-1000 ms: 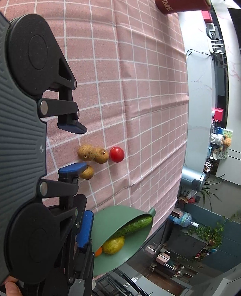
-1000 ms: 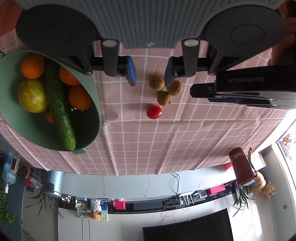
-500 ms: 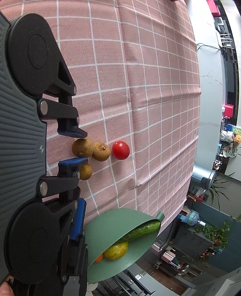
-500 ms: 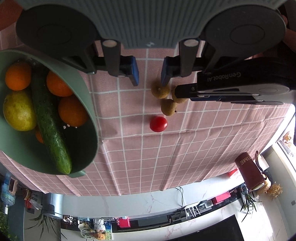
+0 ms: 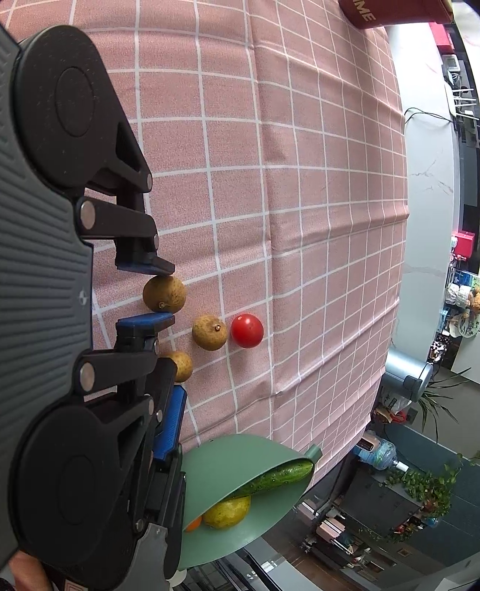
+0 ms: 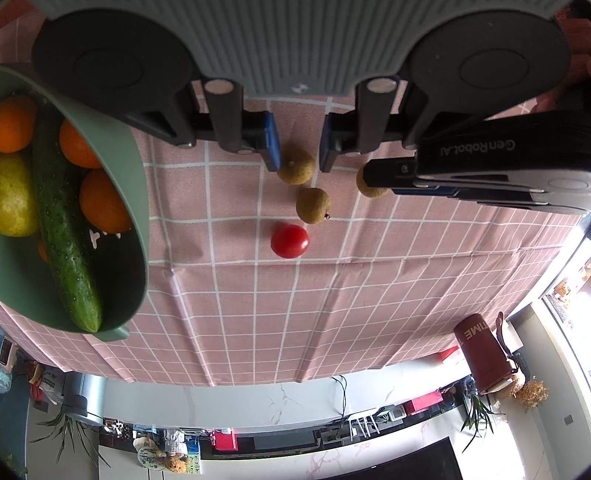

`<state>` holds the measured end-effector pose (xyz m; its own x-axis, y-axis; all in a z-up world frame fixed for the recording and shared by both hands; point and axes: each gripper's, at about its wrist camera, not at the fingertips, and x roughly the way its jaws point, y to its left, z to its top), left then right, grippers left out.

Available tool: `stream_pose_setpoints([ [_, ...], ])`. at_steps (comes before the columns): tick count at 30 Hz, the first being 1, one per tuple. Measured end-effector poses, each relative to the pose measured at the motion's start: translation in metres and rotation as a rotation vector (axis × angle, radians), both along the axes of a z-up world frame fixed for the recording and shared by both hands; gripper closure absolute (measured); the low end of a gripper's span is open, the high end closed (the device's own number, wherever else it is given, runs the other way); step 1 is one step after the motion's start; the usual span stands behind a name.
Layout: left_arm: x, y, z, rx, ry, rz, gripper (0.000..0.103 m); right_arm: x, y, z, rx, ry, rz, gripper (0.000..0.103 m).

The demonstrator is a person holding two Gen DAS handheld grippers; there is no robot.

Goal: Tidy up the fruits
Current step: 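Grasp a small brown kiwi with the right tool while the left tool grasps another kiwi, then carry both kiwis over the green colander and open both tools to drop them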

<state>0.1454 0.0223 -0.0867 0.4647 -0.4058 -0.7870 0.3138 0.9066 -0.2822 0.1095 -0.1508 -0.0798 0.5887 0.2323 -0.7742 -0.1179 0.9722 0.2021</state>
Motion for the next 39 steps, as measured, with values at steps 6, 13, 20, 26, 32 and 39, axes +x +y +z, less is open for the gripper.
stream_pose_setpoints([
  [6,0.006,0.002,-0.003,-0.019,0.014,-0.001,0.078,0.006,0.002,-0.003,0.000,0.010,-0.018,0.079],
  [13,0.011,0.002,-0.009,-0.051,0.027,-0.007,0.077,0.011,-0.003,-0.008,0.024,0.033,-0.053,0.078],
  [20,0.011,0.001,-0.012,-0.056,0.028,-0.011,0.076,0.013,-0.003,-0.011,0.022,0.043,-0.059,0.082],
  [26,0.009,-0.001,-0.011,-0.046,0.011,-0.004,0.076,0.012,-0.006,-0.011,0.033,0.043,-0.062,0.083],
  [32,-0.005,0.003,0.002,-0.057,-0.022,0.025,0.076,0.003,-0.004,-0.002,0.033,-0.001,-0.045,0.083],
  [39,-0.027,-0.004,0.037,-0.114,-0.052,0.059,0.076,-0.021,-0.014,0.025,0.062,-0.069,-0.038,0.083],
])
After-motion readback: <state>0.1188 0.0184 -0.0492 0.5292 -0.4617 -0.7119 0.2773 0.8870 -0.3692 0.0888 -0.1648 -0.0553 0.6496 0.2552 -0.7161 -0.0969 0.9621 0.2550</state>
